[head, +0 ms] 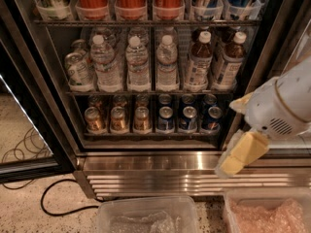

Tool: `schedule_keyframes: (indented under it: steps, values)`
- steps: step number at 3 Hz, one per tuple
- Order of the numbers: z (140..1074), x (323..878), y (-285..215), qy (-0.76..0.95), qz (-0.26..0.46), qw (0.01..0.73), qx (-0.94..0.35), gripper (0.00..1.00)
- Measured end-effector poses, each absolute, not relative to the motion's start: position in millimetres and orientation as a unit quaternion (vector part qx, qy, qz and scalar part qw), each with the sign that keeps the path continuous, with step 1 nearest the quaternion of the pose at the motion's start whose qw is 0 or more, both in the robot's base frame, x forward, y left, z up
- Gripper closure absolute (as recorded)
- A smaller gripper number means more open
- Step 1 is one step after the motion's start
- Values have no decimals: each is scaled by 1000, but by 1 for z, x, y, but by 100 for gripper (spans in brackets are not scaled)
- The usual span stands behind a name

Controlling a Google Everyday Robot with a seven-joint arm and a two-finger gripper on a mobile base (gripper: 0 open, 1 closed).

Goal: Pick pepsi can from bottom shelf of fridge

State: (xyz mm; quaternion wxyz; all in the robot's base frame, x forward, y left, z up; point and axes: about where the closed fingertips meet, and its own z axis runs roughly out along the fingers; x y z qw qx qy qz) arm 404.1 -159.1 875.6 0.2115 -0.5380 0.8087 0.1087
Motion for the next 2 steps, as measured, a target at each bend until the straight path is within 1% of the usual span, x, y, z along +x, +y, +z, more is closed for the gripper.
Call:
schedule_keyframes:
  steps: [2]
  values:
    - [871, 404, -151, 810, 119, 221, -529, 0]
